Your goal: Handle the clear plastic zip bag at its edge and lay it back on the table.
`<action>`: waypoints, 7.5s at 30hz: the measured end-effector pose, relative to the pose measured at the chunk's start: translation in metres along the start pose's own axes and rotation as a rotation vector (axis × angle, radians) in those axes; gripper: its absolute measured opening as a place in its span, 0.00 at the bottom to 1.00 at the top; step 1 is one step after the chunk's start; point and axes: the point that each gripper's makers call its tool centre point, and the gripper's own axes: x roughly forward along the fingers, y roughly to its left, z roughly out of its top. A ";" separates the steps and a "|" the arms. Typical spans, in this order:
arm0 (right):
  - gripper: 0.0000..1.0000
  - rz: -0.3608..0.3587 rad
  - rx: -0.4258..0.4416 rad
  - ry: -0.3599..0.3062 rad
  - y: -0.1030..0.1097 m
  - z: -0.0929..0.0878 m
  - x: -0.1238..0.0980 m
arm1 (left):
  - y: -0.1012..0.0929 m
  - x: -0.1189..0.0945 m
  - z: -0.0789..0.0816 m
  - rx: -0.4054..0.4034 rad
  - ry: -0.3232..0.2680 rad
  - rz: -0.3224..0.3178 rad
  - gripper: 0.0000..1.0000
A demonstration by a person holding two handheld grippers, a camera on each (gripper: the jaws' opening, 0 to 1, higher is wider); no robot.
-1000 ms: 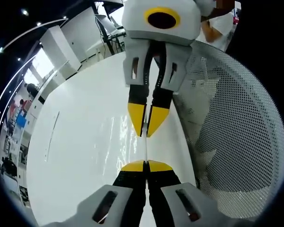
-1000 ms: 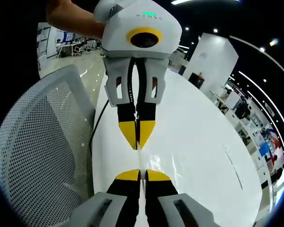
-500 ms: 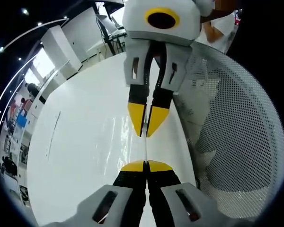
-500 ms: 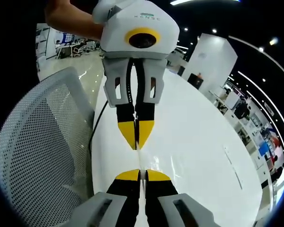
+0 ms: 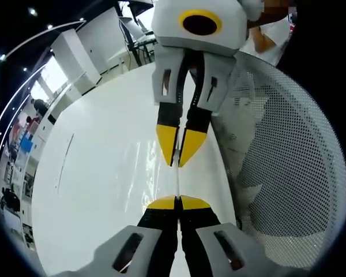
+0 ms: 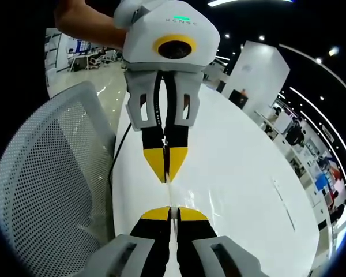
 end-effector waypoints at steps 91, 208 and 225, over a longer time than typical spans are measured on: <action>0.00 -0.006 0.008 0.010 -0.007 -0.006 -0.002 | 0.008 -0.004 -0.009 -0.022 -0.002 0.023 0.00; 0.00 -0.034 0.050 0.009 -0.009 -0.014 -0.010 | 0.007 -0.008 -0.015 -0.051 0.006 0.018 0.00; 0.00 -0.043 0.060 0.007 -0.010 -0.016 -0.011 | 0.009 -0.007 -0.016 -0.047 0.007 0.020 0.00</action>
